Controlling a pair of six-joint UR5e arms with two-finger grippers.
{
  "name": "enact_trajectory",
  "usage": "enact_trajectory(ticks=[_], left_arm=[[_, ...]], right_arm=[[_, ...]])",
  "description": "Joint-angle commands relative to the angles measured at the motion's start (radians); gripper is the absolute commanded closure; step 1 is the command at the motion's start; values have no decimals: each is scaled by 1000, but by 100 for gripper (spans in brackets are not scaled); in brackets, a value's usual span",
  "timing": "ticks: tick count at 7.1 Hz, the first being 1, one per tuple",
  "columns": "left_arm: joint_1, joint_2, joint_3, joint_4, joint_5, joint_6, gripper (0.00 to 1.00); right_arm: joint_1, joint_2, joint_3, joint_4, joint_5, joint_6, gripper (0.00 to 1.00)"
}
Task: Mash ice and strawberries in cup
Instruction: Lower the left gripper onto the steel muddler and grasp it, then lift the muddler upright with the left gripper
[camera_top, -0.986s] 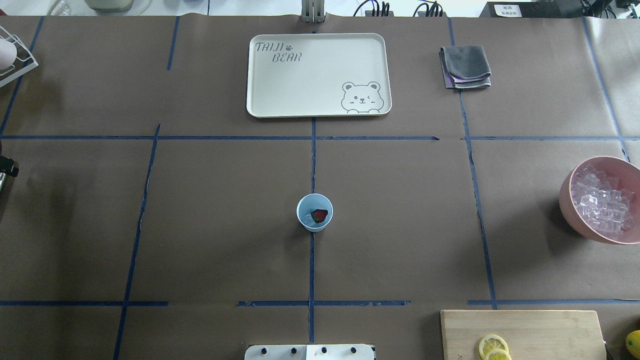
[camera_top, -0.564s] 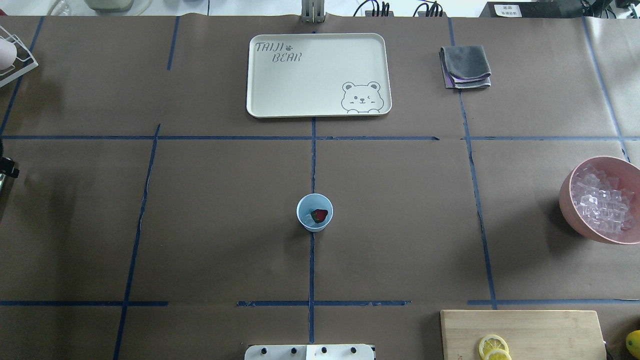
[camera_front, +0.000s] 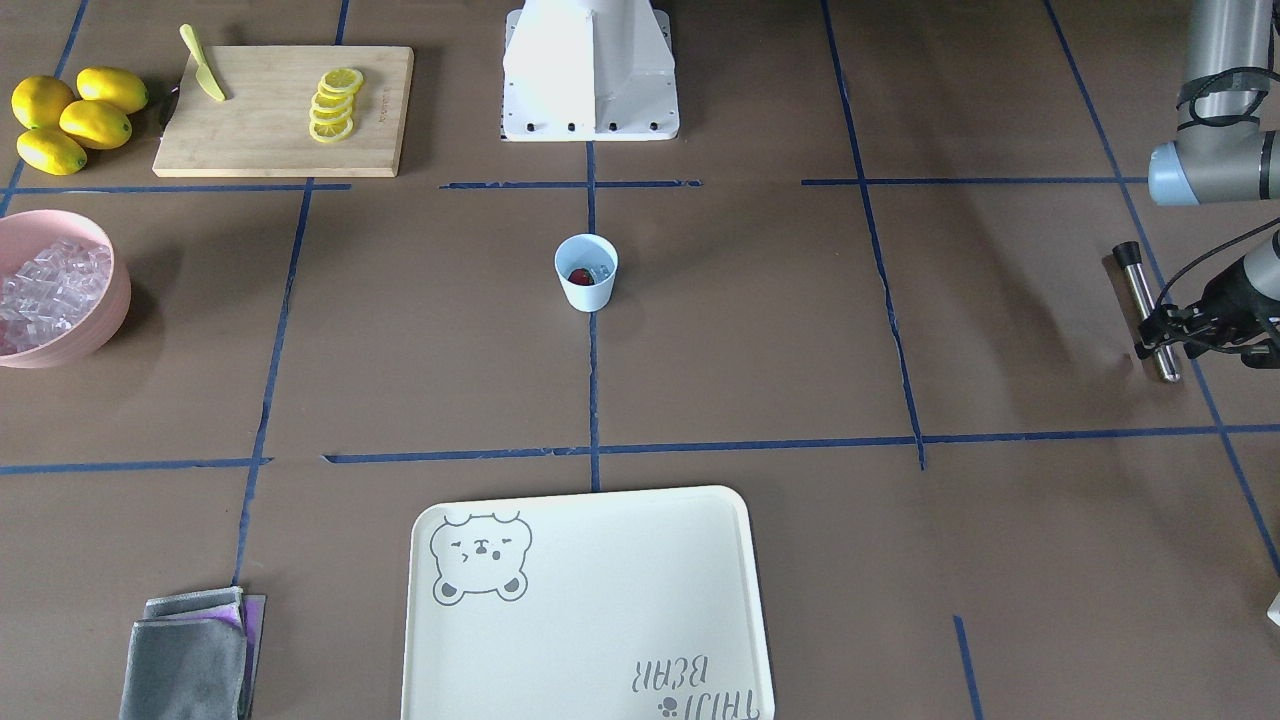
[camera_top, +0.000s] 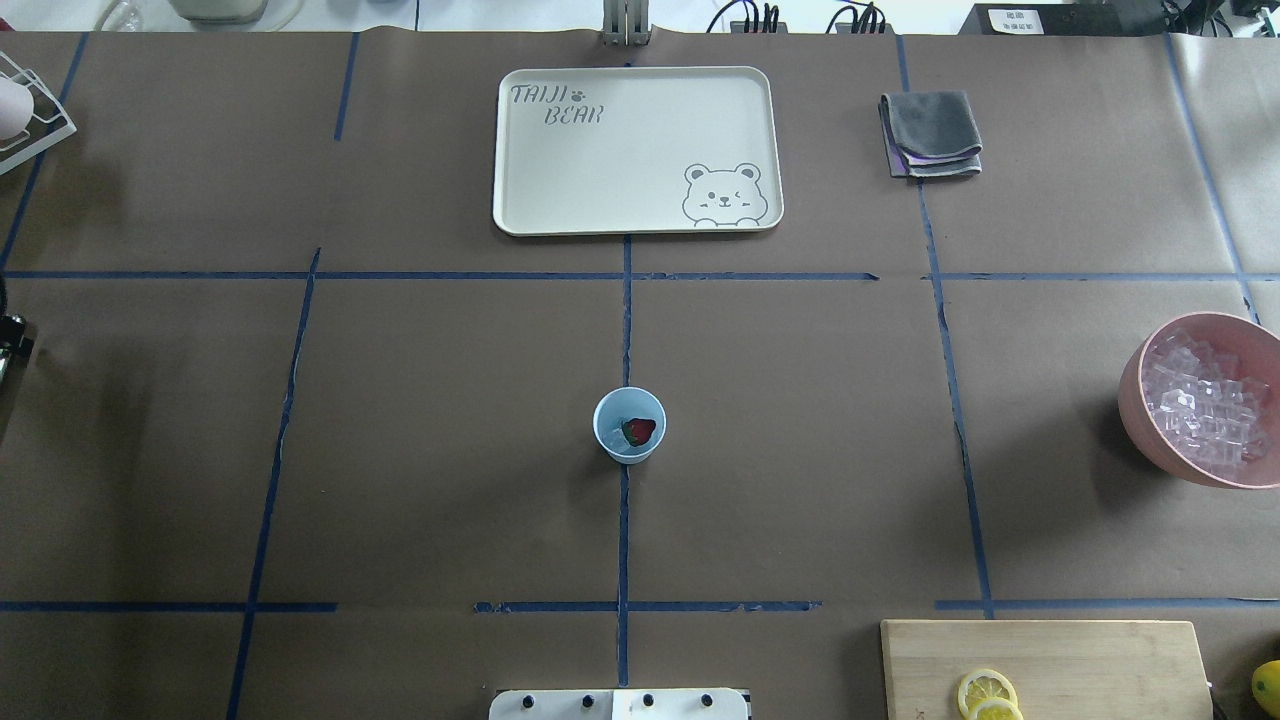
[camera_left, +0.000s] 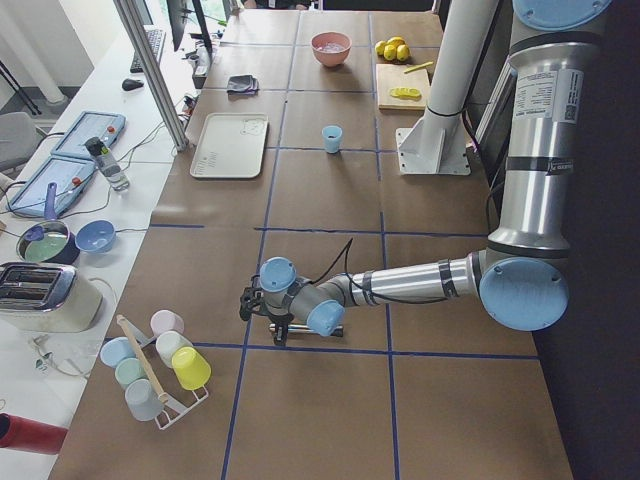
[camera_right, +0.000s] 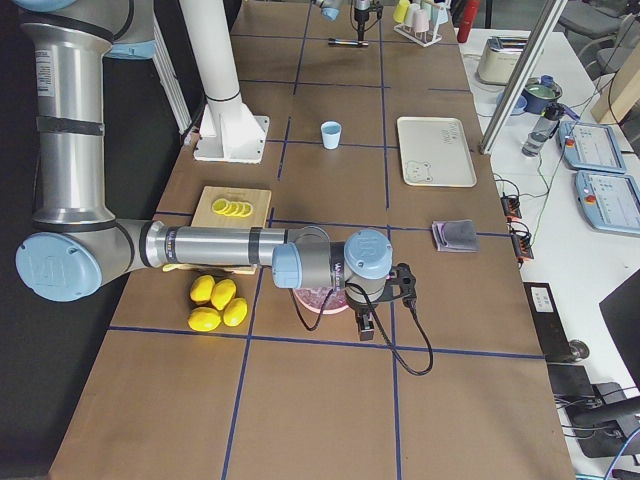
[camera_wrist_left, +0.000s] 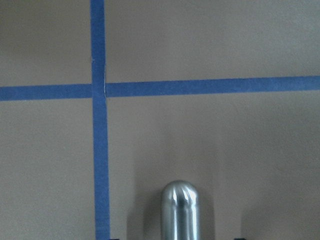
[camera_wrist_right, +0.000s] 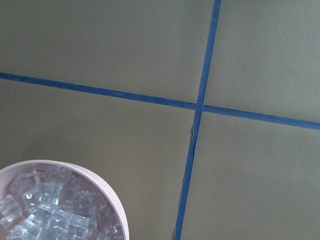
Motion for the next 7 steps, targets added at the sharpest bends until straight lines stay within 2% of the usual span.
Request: enact_trajectory(ticks=[1,4,5,7], left_arm=[[0,2,1,-2,2,1,62],[-1,12,-13,-43,14,-3,93],[-1,9,-37,-37,8,0,100],[-14,5,-141,-31,0,11,100]], right_arm=[[0,0,0,0,0,0,1],[0,0,2,0,3,0,1],[1,0,5,0,3,0,1],[3,23,12,-12,5,0,1]])
